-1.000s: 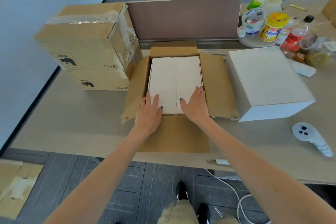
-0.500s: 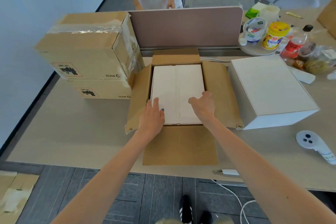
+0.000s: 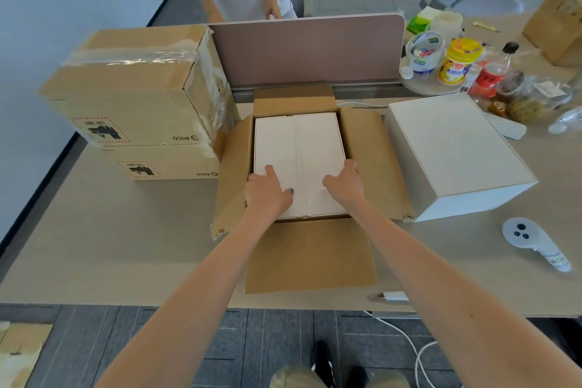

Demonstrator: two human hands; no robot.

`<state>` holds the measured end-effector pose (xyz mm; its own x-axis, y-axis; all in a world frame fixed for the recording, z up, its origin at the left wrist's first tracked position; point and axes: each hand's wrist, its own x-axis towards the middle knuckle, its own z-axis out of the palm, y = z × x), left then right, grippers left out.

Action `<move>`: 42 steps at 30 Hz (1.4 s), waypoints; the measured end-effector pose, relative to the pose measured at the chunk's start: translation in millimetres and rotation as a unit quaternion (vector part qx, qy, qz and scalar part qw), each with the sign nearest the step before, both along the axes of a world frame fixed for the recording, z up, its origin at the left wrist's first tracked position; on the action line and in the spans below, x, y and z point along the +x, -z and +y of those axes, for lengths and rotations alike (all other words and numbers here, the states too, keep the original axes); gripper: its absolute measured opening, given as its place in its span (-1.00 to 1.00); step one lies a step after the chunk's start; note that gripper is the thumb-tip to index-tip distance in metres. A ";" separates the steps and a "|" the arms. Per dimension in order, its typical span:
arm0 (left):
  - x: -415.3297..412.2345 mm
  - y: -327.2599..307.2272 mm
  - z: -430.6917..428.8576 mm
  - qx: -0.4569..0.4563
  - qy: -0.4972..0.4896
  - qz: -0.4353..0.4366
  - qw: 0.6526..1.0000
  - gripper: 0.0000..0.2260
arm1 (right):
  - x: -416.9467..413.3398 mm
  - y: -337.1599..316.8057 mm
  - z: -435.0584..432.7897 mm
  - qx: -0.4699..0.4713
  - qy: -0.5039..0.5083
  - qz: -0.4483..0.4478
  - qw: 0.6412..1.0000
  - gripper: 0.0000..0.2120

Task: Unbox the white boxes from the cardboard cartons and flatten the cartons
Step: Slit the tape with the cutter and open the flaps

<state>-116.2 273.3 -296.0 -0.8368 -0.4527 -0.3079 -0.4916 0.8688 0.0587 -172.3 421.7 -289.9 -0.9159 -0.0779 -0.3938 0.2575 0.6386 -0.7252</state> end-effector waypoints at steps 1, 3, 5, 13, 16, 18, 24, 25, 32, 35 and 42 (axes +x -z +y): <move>-2.4 0.8 -2.4 0.010 0.002 -0.003 1.000 -0.31 | -1.5 1.7 1.5 0.008 -0.002 0.001 1.000 -0.39; -5.1 3.5 -7.2 0.043 0.003 -0.015 0.999 -0.22 | -2.5 6.5 4.4 0.031 -0.012 0.008 0.999 -0.39; -4.9 5.4 -11.6 0.081 -0.003 -0.023 0.996 -0.17 | -1.8 10.9 2.0 0.052 -0.032 0.019 0.998 -0.36; 19.7 24.8 -5.4 0.164 -0.037 0.090 0.982 -0.24 | 9.3 30.0 8.0 0.094 -0.107 0.089 0.986 -0.03; 18.8 26.9 -7.5 0.197 -0.063 0.128 0.970 -0.27 | 10.8 30.6 9.9 0.051 -0.096 0.100 0.989 -0.05; 14.9 25.1 -6.7 0.212 -0.074 0.145 0.964 -0.30 | 10.6 31.6 10.2 0.037 -0.085 0.109 0.990 -0.08; 9.3 19.4 -12.3 0.203 -0.081 0.180 0.959 -0.41 | 9.1 36.4 4.7 0.044 -0.069 0.111 0.990 -0.15; 8.0 18.6 -14.7 0.203 -0.080 0.187 0.958 -0.43 | 8.2 35.5 2.8 0.047 -0.068 0.110 0.991 -0.17; 5.6 5.4 -23.0 0.190 -0.057 0.232 0.952 -0.52 | 1.6 22.5 -3.1 0.055 -0.064 0.124 0.989 -0.25; 5.8 -2.1 -22.3 0.191 -0.055 0.241 0.950 -0.52 | 2.0 15.8 -2.3 0.056 -0.066 0.135 0.987 -0.30; 13.1 -37.8 -13.2 0.184 -0.063 0.274 0.942 -0.57 | 2.8 -16.3 7.8 0.017 -0.071 0.171 0.983 -0.35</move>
